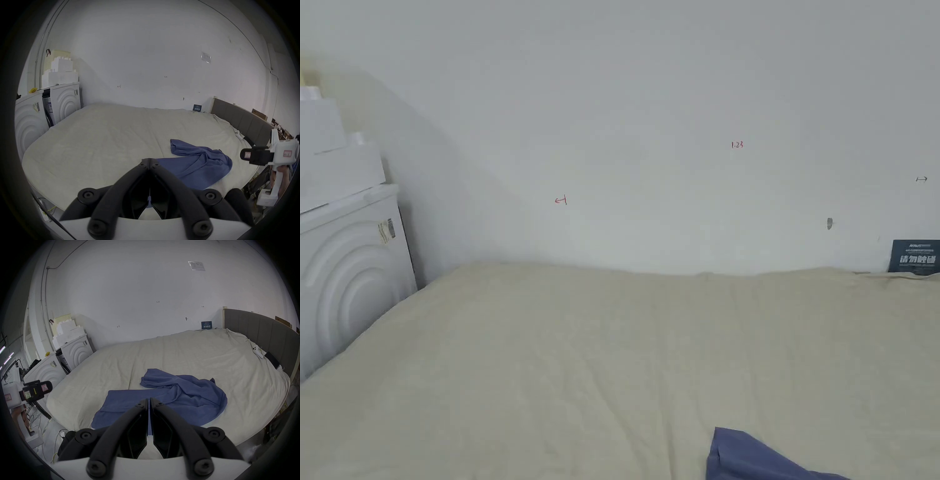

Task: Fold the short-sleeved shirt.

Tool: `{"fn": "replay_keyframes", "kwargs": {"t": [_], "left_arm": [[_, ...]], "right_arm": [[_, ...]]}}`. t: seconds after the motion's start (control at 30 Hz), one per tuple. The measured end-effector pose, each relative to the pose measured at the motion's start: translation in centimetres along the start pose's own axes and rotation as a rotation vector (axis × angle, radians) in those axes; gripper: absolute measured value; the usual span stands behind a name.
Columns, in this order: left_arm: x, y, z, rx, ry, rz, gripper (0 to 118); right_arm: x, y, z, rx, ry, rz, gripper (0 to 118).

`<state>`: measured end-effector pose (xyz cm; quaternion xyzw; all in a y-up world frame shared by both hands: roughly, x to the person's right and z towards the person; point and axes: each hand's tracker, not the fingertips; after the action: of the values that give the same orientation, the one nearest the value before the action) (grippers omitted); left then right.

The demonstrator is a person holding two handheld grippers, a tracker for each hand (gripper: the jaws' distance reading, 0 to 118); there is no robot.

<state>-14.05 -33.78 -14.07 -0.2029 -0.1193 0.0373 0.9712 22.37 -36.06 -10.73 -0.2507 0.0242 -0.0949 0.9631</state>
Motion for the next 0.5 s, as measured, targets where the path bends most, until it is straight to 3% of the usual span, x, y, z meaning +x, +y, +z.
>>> {"fn": "replay_keyframes", "kwargs": {"t": [0.4,0.5], "left_arm": [[0.4,-1.1,-4.5,-0.117,-0.033,-0.014,1],[0.3,-1.5,-7.8,-0.136,-0.037,-0.029,17]], "right_arm": [[0.6,-0.7,-0.4,-0.034,0.015,-0.01,2],[1.4,-1.1,-0.7,-0.051,0.027,-0.045,2]]}}
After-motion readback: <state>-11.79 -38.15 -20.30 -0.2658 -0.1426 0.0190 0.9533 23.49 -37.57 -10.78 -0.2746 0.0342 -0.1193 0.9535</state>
